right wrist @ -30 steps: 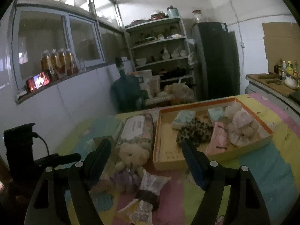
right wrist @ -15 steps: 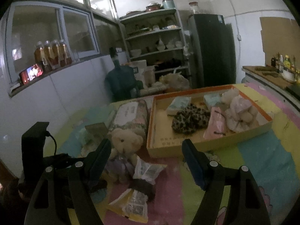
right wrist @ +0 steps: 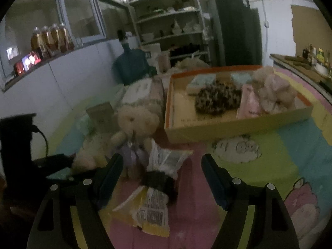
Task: Organize soft objects
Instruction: 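Grasp the clear plastic bag with the left gripper while the right grasps the white snack packet, then carry the plastic bag and snack packet in both grippers over the cardboard tray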
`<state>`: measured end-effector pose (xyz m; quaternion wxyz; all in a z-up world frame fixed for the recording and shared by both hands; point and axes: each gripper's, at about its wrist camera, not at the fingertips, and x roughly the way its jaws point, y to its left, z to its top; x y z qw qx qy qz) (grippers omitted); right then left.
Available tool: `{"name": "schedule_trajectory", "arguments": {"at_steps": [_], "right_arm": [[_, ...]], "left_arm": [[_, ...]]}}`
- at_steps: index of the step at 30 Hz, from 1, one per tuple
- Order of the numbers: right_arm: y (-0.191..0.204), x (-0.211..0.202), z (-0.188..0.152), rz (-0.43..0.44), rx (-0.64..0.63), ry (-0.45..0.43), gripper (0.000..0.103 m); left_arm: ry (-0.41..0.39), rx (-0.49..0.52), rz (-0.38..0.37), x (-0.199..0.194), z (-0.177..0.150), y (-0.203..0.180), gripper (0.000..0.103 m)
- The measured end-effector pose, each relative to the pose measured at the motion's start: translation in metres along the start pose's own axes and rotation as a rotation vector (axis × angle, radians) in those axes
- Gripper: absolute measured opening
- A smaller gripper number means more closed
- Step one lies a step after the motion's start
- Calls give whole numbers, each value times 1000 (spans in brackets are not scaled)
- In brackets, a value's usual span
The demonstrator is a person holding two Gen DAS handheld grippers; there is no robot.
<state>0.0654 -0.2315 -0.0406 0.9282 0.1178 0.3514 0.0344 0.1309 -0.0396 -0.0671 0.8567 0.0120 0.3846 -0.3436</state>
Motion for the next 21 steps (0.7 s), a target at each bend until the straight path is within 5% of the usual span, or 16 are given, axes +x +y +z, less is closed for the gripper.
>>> {"name": "schedule_trajectory", "arguments": {"at_steps": [5,16,21], "right_arm": [[3,2,-6,-3,-3,13,79],[6,11,-17,-8,-4,73,46],[10,7,-19,-15,-17,70,40]], "left_arm": [[-59,-65,22,-18,-6,7,57],[-107,-80,19,-34,-11,-1,57],[-107,-88,4,-35,-12,-4,57]]}}
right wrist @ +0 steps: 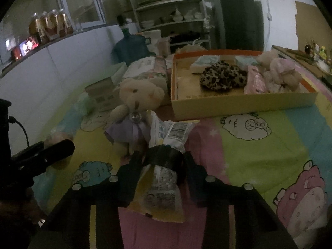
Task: Organize soft objects
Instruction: 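Carry the plastic bag and snack packet in both grippers over the cardboard tray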
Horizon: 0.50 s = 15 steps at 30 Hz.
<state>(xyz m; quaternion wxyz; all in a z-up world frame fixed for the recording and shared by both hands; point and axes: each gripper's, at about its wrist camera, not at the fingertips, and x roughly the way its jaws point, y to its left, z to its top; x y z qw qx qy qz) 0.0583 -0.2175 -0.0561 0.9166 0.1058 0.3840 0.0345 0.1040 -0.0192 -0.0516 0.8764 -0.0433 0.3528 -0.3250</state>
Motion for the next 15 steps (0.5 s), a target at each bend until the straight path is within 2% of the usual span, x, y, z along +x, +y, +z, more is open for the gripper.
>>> {"name": "schedule_trajectory", "arguments": {"at_steps": [15], "right_arm": [[-4,-20,4,-6,13,-60,39]], "left_arm": [[-37,-20,-22,-11,3,-9,57]]}}
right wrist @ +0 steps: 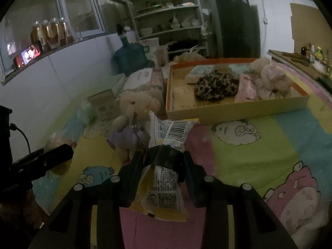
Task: Organize soft objects
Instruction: 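Carry the plastic bag and snack packet in both grippers over the cardboard tray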
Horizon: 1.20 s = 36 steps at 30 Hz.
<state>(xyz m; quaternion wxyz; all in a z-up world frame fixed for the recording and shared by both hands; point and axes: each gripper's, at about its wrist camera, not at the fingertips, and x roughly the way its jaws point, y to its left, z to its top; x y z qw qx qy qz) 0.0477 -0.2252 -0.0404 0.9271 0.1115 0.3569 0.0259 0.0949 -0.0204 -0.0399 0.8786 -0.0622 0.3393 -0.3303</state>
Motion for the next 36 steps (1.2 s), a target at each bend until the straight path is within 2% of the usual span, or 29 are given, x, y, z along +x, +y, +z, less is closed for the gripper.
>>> {"name": "schedule_trajectory", "arguments": {"at_steps": [20,27,36], "right_arm": [[-17,-18,9,-12,11,-62,39],[-34,-26,17,-20,22,-95,39],[-67,-33,31,-30,45,-139,39]], "left_arm": [[-48,22,-35,0,18,-36,57],[-75,23,-51,13,33,-61,57],[-103,-15,-30,43,51,-91,57]]}}
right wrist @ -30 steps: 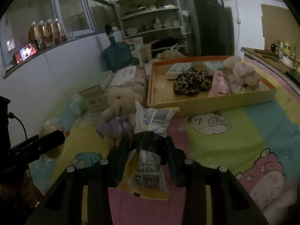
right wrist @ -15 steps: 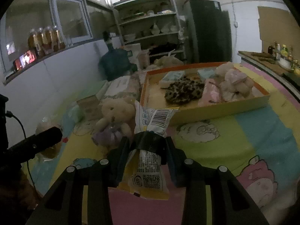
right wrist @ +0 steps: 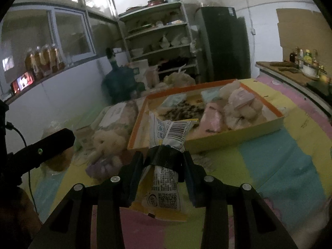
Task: Organize soft objects
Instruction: 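Carry the plastic bag and snack packet in both grippers over the cardboard tray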
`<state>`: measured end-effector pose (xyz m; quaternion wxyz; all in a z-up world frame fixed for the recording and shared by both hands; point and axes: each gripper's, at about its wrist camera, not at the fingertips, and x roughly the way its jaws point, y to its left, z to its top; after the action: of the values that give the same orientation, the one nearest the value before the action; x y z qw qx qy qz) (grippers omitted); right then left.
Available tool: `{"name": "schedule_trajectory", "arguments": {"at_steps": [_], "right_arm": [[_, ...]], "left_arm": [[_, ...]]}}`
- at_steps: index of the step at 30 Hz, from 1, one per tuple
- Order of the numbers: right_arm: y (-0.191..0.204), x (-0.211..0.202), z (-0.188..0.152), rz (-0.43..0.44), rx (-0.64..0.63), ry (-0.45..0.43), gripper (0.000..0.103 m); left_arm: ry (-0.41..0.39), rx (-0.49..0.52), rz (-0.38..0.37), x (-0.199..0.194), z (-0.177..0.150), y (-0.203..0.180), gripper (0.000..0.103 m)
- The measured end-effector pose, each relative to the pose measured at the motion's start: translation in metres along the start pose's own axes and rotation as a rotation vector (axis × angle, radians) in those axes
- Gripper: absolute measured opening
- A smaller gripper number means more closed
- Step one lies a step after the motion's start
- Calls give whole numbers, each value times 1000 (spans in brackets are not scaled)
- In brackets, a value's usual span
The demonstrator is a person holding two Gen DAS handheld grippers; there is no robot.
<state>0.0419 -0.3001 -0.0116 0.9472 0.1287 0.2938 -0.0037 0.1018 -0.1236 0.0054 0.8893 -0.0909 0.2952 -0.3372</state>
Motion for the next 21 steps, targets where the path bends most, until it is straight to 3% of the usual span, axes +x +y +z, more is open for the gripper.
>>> {"name": "schedule_trajectory", "arguments": {"at_steps": [21], "right_arm": [[-82,0,67,-4,-44,-101,39]], "left_arm": [[-50,-104,115,90,37,-46,57]]}}
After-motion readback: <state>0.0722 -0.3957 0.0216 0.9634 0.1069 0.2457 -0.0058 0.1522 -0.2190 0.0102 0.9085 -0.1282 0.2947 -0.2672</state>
